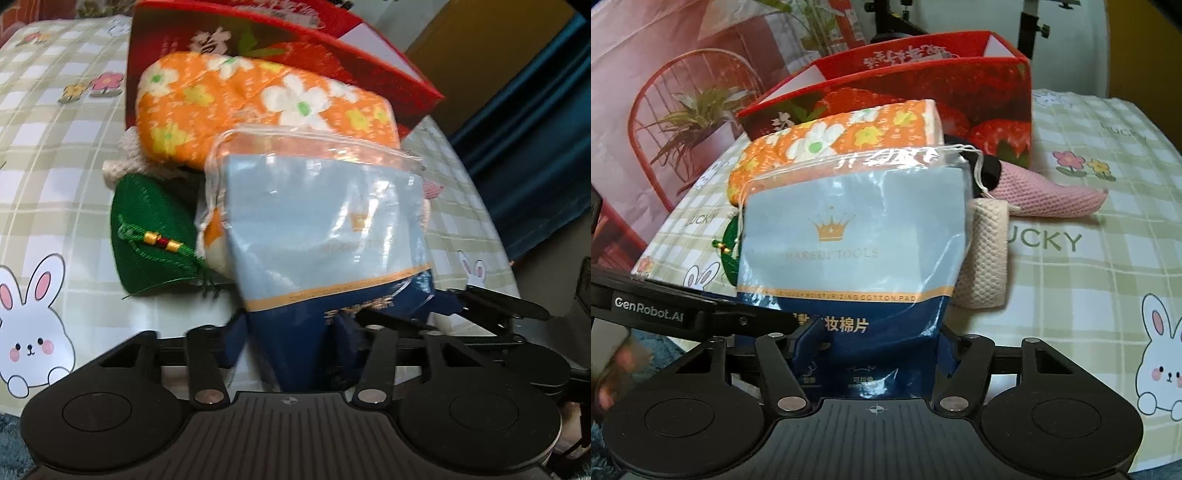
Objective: Organize soft objects
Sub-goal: 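Close both grippers on the blue cotton-pad bag and lift it, then lower the bag into the red box and open both grippers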
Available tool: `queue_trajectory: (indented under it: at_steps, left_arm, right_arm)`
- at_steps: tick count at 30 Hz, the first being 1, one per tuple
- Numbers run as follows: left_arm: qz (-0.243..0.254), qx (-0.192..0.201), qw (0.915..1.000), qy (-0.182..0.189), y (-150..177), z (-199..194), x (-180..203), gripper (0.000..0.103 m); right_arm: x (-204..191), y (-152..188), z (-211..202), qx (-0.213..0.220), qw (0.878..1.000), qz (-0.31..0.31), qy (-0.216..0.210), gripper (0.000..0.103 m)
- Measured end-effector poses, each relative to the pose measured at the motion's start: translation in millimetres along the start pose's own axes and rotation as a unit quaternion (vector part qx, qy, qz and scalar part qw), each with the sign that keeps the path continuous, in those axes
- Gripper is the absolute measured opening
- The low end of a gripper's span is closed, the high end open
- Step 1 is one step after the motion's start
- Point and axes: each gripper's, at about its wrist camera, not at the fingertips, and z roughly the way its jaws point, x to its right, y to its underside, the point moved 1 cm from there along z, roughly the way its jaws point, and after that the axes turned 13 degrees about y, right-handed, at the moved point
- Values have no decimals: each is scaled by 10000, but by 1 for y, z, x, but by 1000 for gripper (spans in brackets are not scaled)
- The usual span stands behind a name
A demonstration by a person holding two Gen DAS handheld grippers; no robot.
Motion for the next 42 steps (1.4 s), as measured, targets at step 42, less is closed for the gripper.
queue_trajectory:
  at_steps: [42]
  left_arm:
    - [1230, 1800, 9757, 211, -91, -93, 65, 45]
  right_arm:
    - [8, -119, -92, 1984, 9796, 11, -310, 50]
